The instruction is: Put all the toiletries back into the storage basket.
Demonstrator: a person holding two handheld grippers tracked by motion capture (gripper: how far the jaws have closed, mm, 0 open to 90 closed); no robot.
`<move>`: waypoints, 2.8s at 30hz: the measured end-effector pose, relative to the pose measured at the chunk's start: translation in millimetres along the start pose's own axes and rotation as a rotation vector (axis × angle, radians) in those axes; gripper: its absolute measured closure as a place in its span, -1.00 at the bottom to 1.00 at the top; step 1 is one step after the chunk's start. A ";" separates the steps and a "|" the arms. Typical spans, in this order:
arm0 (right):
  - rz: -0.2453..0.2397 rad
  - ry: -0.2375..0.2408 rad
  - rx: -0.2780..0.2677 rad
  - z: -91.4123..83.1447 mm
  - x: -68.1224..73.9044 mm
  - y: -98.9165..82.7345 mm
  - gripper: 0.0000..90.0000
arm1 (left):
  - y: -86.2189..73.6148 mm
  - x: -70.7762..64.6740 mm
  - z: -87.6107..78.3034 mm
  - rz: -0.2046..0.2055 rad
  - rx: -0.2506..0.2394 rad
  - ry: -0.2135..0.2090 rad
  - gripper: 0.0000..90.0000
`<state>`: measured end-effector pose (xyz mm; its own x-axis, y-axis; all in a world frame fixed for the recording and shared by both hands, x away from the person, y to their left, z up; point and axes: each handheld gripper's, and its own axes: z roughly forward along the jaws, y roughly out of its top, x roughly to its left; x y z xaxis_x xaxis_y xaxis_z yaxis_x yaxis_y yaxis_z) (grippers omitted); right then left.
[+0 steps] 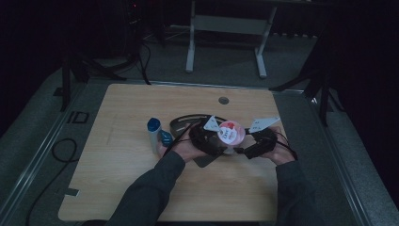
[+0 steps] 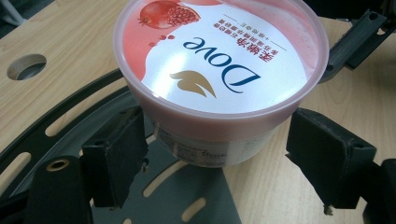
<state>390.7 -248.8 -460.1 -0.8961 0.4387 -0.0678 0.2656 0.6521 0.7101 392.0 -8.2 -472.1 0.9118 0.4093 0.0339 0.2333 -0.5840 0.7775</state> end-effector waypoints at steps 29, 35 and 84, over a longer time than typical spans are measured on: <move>0.003 -0.034 0.071 20.2 -32.7 13.1 -0.62 | 7.9 20.7 19.7 -0.035 0.045 0.109 -0.56; 0.018 -0.041 0.083 26.1 -36.9 12.0 -0.62 | 7.1 23.3 26.7 -0.059 0.052 0.119 -0.56; 0.034 -0.084 0.230 60.1 -44.5 -3.7 -0.63 | -8.2 31.0 64.6 -0.158 0.131 0.119 -0.52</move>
<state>451.0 -233.6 -501.8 -0.8548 0.5068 -0.1115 0.3780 0.7553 0.5354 440.2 -36.0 -518.0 0.8161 0.5779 -0.0016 0.4187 -0.5894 0.6908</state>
